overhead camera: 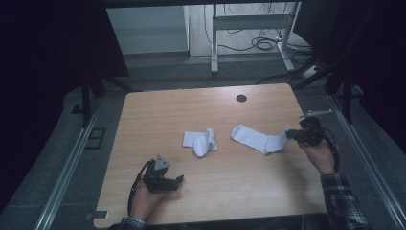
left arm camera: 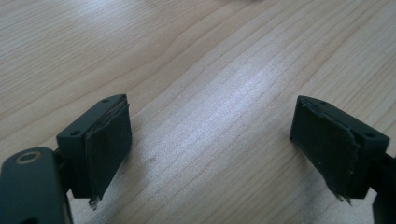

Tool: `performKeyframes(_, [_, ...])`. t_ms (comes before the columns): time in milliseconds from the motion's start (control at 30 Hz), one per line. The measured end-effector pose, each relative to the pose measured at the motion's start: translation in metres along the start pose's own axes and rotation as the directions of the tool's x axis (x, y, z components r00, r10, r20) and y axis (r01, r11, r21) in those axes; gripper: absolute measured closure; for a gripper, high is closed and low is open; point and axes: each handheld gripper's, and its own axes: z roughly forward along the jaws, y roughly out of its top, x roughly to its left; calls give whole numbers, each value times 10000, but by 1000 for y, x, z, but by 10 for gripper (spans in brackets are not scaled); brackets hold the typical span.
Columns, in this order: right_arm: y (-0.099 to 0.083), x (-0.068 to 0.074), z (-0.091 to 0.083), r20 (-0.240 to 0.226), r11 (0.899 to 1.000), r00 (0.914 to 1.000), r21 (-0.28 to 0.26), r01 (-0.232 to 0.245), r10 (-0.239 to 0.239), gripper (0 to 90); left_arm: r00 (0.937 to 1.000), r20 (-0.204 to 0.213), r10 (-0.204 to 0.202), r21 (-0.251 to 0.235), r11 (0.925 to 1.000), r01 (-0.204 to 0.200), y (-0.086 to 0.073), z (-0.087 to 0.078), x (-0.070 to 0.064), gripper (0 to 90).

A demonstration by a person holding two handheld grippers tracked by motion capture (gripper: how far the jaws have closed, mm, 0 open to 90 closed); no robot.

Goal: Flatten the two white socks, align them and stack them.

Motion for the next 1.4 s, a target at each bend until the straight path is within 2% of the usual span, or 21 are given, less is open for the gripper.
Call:
performKeyframes(133, [-24, -10, 15, 107, 9988, 9999, 466, -138, 133, 803, 10000, -1, -30, 2, 10000, 30, 0, 0, 0, 129])
performKeyframes(267, [-37, -16, 22, 126, 9972, 9997, 706, -232, 223, 785, 10000, -16, -39, 21, 10000, 39, 0, 0, 0, 129])
performKeyframes(400, [-41, -18, 23, 138, 9972, 9995, 694, -281, 272, 735, 10000, -24, 0, 19, 10000, 0, 1, 1, 0, 130])
performKeyframes(633, [-40, -17, 15, 330, 9997, 9993, 166, -163, 158, 623, 9999, -123, -103, 79, 9999, 104, 3, 2, 0, 135])
performKeyframes(700, [-39, -14, 12, 501, 10000, 9987, 23, 76, -77, 613, 9998, -149, -157, 129, 9998, 159, 5, 2, -1, 150])
performKeyframes(767, [-35, -9, 11, 406, 9998, 9991, -131, 164, -159, 610, 9997, -163, -203, 136, 9997, 205, 7, 2, -1, 192])
performKeyframes(933, [-26, 10, 18, -185, 9994, 9994, -175, 301, -305, 684, 9997, -254, 4, 132, 9999, -1, 10, 3, -6, 222])
performKeyframes(967, [-24, 17, 23, -291, 9987, 9983, -117, 495, -498, 715, 9996, -265, 43, 117, 9999, -40, 11, 3, -6, 232])
performKeyframes(1033, [-22, 23, 26, -379, 9980, 9973, -8, 632, -632, 723, 9997, -238, 114, 25, 9999, -114, 14, 1, -8, 243])
performKeyframes(1167, [-22, 30, 31, -327, 9950, 9945, 105, 996, -992, 717, 9997, 190, -158, -386, 9991, 165, 25, -2, -10, 358])
performKeyframes(1233, [-22, 29, 30, -277, 9953, 9949, 51, 971, -969, 711, 9982, 543, -270, -525, 9982, 299, 33, 1, -12, 449])
performKeyframes(1400, [-26, 23, 27, -186, 9958, 9956, 22, 917, -917, 692, 9973, 734, 74, -706, 9975, -22, 60, 14, -19, 541])
